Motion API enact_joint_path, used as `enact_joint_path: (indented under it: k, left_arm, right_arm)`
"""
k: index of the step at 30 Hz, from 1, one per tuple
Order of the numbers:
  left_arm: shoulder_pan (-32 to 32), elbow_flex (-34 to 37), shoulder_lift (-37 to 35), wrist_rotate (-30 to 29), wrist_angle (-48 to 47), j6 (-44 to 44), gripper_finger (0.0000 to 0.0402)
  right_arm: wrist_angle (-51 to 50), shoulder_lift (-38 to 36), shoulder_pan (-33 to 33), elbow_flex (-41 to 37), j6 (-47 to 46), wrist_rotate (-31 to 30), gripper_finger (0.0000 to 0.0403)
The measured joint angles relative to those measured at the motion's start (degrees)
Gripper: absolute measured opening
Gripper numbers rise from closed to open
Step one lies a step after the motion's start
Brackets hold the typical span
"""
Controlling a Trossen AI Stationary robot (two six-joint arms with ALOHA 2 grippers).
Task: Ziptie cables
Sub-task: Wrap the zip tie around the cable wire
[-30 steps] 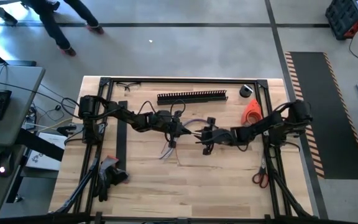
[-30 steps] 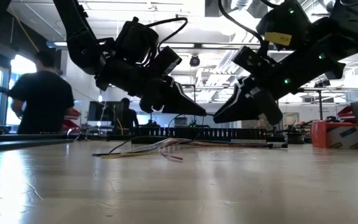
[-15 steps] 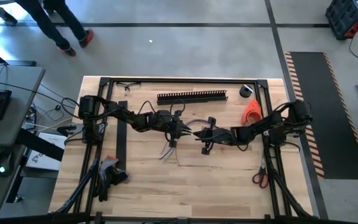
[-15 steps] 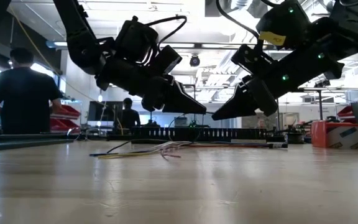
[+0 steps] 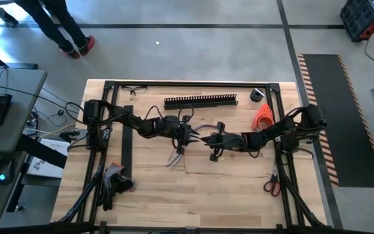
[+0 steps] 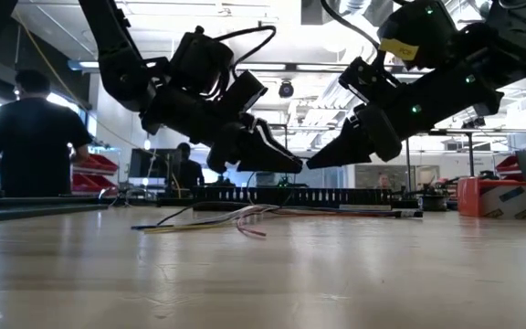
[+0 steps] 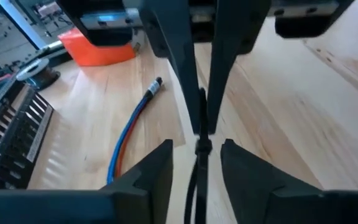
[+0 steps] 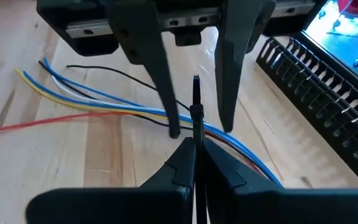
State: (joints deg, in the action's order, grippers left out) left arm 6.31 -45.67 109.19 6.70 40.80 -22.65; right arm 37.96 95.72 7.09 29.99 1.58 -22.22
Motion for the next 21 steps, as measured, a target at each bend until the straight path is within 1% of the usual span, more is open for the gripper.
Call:
enact_joint_path:
  k: [6,14,18,21]
  left_arm:
    - [-0.02,0.00,0.00,-1.16,1.86,-0.09,0.0065]
    - [-0.02,0.00,0.00,-1.22,1.08,-0.01,0.0011]
    - [-0.02,0.00,-0.02,-0.80,0.82,0.02,0.0006]
    - [0.00,0.04,-0.24,-0.94,0.03,0.00,0.0005]
  right_arm:
    - [-0.23,-0.02,0.00,0.01,-0.31,0.16,0.0000]
    - [-0.83,-0.04,-0.02,0.05,-0.42,0.14,0.0000]
    - [-3.16,-0.04,-0.02,0.09,-2.37,0.15,0.0000]
    - [-7.99,-0.20,0.99,0.09,-5.68,-1.41,0.0000]
